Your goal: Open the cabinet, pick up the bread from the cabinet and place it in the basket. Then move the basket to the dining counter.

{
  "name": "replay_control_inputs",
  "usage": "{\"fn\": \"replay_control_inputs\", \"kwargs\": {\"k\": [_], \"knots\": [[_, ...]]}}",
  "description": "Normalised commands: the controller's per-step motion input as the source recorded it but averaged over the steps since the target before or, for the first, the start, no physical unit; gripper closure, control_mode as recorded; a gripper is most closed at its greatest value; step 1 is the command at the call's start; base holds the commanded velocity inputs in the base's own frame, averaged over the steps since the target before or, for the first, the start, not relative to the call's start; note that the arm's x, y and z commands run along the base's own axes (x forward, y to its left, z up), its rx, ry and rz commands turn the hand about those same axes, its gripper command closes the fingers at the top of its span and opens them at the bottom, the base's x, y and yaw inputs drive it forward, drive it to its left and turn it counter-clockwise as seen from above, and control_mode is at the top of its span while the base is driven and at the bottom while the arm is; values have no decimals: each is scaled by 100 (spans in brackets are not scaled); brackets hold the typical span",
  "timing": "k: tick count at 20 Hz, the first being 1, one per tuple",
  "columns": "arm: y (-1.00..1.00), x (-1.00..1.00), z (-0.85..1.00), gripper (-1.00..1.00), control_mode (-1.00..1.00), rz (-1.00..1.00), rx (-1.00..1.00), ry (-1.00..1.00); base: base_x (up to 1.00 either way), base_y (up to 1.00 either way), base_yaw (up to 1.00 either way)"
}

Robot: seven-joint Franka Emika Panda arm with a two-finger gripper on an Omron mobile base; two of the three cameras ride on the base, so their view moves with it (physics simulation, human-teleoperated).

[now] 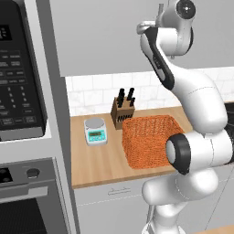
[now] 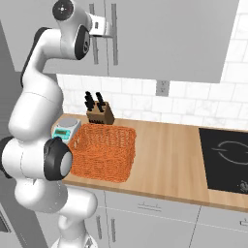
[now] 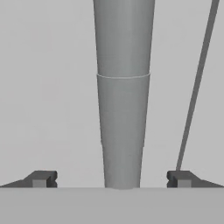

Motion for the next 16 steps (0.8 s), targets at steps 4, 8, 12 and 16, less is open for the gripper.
{"fn": "replay_control_inputs", "kwargs": {"k": [4,8,12,16], "knots": [[0,53,-2,-100,-100,0,0,0,0,0,0],[0,34,0,100,-100,1,0,0,0,0,0],[0,6,0,100,-100,0,0,-2,0,0,0],[0,-4,0,100,-100,0,0,0,0,0,0]]}}
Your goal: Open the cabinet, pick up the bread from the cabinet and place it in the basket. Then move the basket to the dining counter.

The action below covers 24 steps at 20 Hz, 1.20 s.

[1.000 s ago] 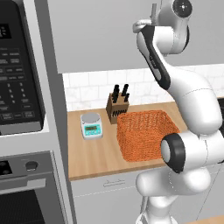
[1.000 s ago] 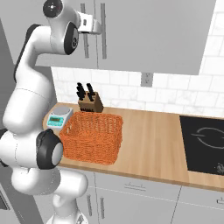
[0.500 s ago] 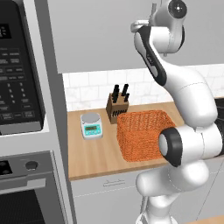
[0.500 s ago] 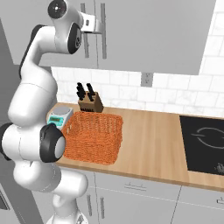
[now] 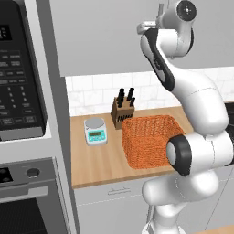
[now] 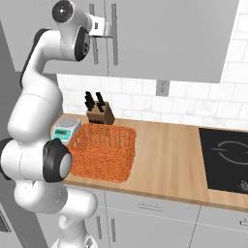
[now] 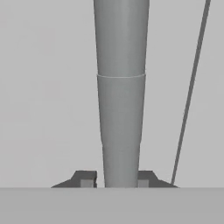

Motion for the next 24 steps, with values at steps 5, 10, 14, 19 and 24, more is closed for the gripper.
{"fn": "replay_control_inputs", "kwargs": {"k": [5,10,14,19,24], "knots": [[24,-72,0,100,-100,-23,-4,0,0,0,0],[60,-100,0,100,-100,-30,-7,0,0,0,0],[56,-100,17,100,-100,-31,-1,0,0,0,0],[46,-100,17,100,-100,-25,0,0,0,0,0],[36,-71,-4,100,-100,-5,0,4,0,0,0]]}}
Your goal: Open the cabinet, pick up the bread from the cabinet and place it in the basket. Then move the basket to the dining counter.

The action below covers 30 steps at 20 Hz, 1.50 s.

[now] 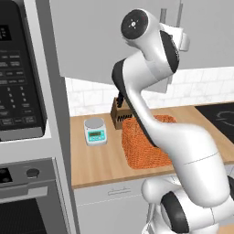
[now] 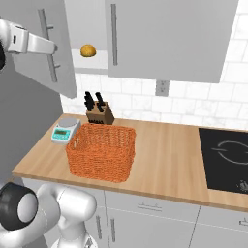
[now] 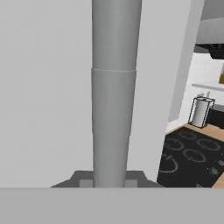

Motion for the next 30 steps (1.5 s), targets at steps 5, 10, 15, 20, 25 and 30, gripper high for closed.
{"fn": "replay_control_inputs", "kwargs": {"k": [5,10,15,20,25,30], "knots": [[55,-44,-16,100,-100,0,0,1,0,0,0],[55,-37,-19,-100,-100,0,0,0,0,0,0],[3,-6,0,-100,-100,-1,0,0,0,0,0],[10,-52,0,-100,-100,-1,1,0,0,0,0],[-61,-80,5,-100,-100,12,46,-9,0,0,0],[-100,-45,-1,-100,-100,35,52,-15,0,0,0]]}}
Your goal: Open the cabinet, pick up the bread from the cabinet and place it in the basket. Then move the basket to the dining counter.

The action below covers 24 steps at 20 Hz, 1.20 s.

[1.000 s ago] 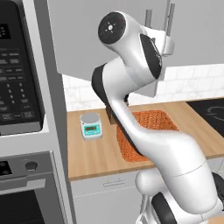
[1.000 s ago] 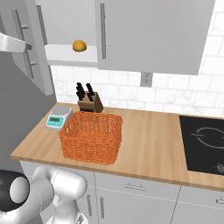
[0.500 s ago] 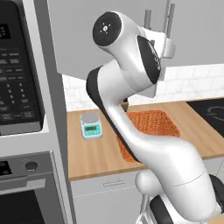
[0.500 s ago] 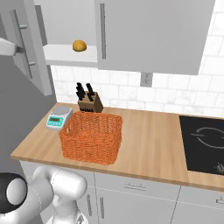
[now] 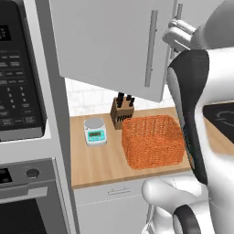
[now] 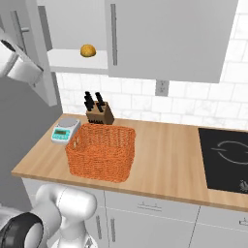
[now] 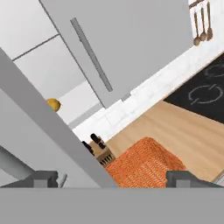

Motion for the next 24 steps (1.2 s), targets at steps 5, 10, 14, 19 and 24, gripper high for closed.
{"fn": "replay_control_inputs", "kwargs": {"k": [5,10,14,19,24], "knots": [[-89,-17,-27,-100,-100,38,71,5,0,0,0],[-35,51,-4,-100,-100,30,83,34,0,0,0],[3,56,-2,-100,-100,25,49,36,0,0,0],[31,32,-16,-100,-100,22,3,13,0,0,0],[44,33,-37,-100,-100,15,5,11,0,0,0]]}}
